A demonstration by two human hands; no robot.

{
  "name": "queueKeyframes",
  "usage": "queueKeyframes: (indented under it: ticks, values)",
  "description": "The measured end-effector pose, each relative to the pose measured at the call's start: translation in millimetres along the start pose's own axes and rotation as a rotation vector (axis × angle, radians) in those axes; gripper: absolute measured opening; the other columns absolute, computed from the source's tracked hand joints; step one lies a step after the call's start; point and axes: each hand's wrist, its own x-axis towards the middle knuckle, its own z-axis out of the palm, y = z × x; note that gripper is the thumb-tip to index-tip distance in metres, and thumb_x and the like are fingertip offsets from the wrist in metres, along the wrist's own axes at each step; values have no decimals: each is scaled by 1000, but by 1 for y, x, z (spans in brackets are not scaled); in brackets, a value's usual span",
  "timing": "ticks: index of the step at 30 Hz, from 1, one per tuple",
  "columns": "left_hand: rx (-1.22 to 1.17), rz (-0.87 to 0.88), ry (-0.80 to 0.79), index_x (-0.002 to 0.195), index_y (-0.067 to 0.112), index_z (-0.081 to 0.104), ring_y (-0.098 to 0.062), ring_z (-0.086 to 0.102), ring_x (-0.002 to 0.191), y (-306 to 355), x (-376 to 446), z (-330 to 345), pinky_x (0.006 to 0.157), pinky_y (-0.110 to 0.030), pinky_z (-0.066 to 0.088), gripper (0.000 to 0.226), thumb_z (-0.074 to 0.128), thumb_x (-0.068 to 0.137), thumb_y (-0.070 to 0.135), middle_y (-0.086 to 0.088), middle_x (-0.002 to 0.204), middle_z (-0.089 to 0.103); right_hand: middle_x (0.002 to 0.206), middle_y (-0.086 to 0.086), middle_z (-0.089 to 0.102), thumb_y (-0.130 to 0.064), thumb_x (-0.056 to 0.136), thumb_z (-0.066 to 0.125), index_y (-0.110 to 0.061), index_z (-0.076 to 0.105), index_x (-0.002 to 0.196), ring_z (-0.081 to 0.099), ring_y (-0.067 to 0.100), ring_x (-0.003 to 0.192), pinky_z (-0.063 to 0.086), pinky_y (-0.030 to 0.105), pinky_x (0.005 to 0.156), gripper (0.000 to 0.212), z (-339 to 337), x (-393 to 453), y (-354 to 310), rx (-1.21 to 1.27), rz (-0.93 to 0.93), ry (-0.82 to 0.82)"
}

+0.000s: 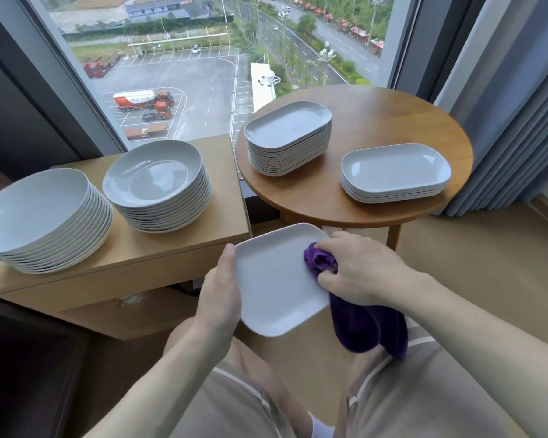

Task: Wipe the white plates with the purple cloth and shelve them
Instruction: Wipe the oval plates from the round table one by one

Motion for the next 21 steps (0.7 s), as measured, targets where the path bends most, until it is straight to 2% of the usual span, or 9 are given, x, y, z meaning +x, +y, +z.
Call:
queueKeyframes:
  ticks: [2, 4, 7, 9, 10, 12, 15, 17, 21]
  values:
    - [42, 12, -41, 74, 34, 82, -17, 76, 85, -4, -3, 5, 84, -37, 54, 62, 34, 110, 49, 0, 90, 81, 100, -6, 52, -40, 85, 52, -32, 56, 97, 58, 27, 95, 48, 38, 79, 14, -2, 4, 9, -5, 74, 50]
    - [63, 20, -60, 77, 27, 80, -18, 77, 89, -6, -5, 9, 83, -36, 53, 59, 36, 109, 47, 2, 88, 81, 101, -6, 50, -40, 87, 52, -32, 55, 101, 58, 28, 94, 46, 36, 77, 17, -1, 5, 12, -16, 96, 95]
    - [108, 21, -108, 78, 24, 72, 0, 70, 63, -6, -9, 12, 62, -18, 50, 50, 37, 110, 40, 14, 66, 75, 96, -7, 46, -38, 87, 52, -31, 46, 95, 54, 27, 84, 40, 35, 68, 12, 3, 3, 6, -53, 28, 132]
    - [122, 10, -128, 75, 20, 66, 4, 63, 49, -9, -7, 11, 48, -10, 44, 48, 38, 110, 36, 14, 53, 68, 94, -6, 43, -39, 86, 52, -29, 44, 95, 50, 27, 78, 38, 35, 66, 15, 4, -2, -4, -72, -52, 139]
    - [127, 2, -127, 73, 21, 63, 3, 63, 49, -12, -6, 11, 45, -9, 42, 47, 38, 110, 35, 13, 50, 66, 94, -7, 42, -40, 86, 52, -29, 44, 97, 50, 26, 78, 40, 35, 66, 18, 6, -5, -10, -82, -109, 144]
    - [168, -1, -144, 71, 27, 61, 3, 64, 60, -18, -4, 10, 48, -8, 40, 47, 37, 111, 35, 13, 52, 64, 96, -6, 43, -41, 86, 52, -28, 48, 104, 51, 24, 81, 44, 36, 68, 23, 14, -12, -27, -98, -243, 134]
    - [145, -61, -128, 58, 28, 78, 5, 66, 59, -21, -6, 15, 60, -14, 48, 65, 40, 111, 34, 11, 58, 71, 100, -7, 47, -39, 84, 54, -26, 52, 106, 56, 21, 82, 50, 39, 68, 26, 28, -27, -52, -37, -393, 86]
    - [108, -82, -125, 55, 34, 78, -2, 69, 63, -23, -10, 15, 69, -23, 49, 65, 43, 109, 36, 9, 61, 72, 97, -10, 43, -36, 84, 56, -24, 53, 103, 54, 20, 78, 51, 41, 67, 23, 30, -33, -56, 9, -423, 67]
    - [65, -114, -38, 50, 28, 76, -19, 67, 76, -19, -7, 13, 86, -37, 52, 65, 48, 106, 45, 5, 60, 70, 89, -10, 44, -37, 86, 56, -27, 48, 93, 49, 21, 76, 47, 40, 69, 15, 19, -32, -53, 22, -447, 13]
